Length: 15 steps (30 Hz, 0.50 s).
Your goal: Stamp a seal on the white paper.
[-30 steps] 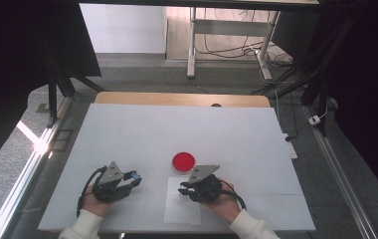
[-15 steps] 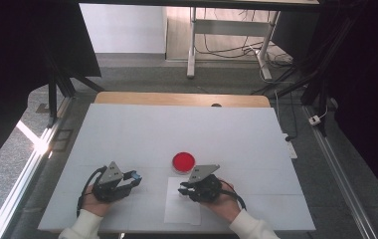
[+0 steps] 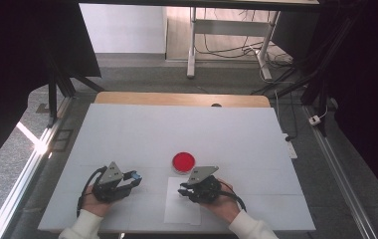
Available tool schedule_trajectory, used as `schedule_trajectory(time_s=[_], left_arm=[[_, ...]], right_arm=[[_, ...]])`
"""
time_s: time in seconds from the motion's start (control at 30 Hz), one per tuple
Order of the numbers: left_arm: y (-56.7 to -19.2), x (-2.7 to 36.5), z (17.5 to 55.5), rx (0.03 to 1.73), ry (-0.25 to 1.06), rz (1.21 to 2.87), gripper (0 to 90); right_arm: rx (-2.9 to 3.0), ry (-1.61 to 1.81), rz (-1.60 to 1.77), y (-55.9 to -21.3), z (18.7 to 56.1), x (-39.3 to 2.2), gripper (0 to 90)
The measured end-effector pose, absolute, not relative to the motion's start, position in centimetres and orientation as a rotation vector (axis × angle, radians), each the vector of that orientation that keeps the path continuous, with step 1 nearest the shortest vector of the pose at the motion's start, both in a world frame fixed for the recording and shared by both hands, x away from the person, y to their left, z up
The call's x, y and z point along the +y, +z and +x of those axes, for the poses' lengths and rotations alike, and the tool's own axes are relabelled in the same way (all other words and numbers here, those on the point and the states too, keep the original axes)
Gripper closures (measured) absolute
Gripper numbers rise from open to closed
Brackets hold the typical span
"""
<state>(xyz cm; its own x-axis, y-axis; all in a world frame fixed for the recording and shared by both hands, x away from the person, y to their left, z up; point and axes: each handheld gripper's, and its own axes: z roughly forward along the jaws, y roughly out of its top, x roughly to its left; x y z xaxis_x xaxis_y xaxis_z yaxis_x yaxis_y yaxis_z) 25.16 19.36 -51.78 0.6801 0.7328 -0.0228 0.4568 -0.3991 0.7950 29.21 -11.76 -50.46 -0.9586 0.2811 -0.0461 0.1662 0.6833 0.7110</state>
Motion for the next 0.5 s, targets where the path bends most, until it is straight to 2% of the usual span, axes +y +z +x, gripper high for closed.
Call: schedule_trajectory(time_s=[0.5], left_arm=[[-51.75,19.36,25.11,0.918,0.424,2.060,64.4]], right_arm=[[2.751,1.149,0.387,-50.60,29.32,-11.83,75.6]])
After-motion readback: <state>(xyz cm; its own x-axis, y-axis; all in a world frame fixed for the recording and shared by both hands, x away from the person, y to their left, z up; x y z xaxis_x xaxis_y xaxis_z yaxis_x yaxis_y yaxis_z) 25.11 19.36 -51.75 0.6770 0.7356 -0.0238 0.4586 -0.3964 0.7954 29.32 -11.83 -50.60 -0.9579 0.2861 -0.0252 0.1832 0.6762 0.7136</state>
